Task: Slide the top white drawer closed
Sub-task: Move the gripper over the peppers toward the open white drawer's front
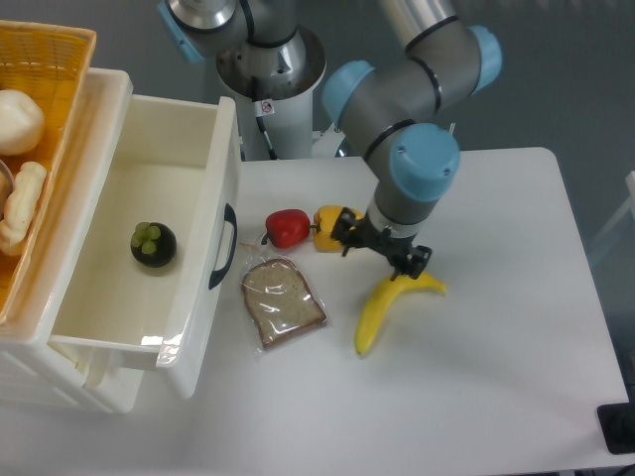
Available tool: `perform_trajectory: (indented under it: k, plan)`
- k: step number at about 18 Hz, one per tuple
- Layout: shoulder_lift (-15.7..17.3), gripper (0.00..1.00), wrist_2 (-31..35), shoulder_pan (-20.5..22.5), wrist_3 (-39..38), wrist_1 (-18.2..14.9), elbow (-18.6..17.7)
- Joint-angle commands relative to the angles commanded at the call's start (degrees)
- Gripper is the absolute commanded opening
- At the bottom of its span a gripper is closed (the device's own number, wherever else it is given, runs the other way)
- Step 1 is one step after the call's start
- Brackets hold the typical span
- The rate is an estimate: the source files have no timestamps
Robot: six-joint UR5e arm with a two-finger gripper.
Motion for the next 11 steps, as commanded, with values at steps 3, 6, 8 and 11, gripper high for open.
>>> perform_trajectory:
  k: [3, 6, 8, 11]
  plan:
    - [1.1, 0.32, -5.5, -0.4, -1.8, -0.3, 0.5]
    - [2.6, 0.12, -6.7, -1.2, -2.1, -3.3, 0.5]
    - [3.0, 0.1, -6.7, -2.3, -2.0, -6.9, 0.5]
    - [4.0, 0.1, -8.3, -2.5, -2.0, -11.8, 0.5]
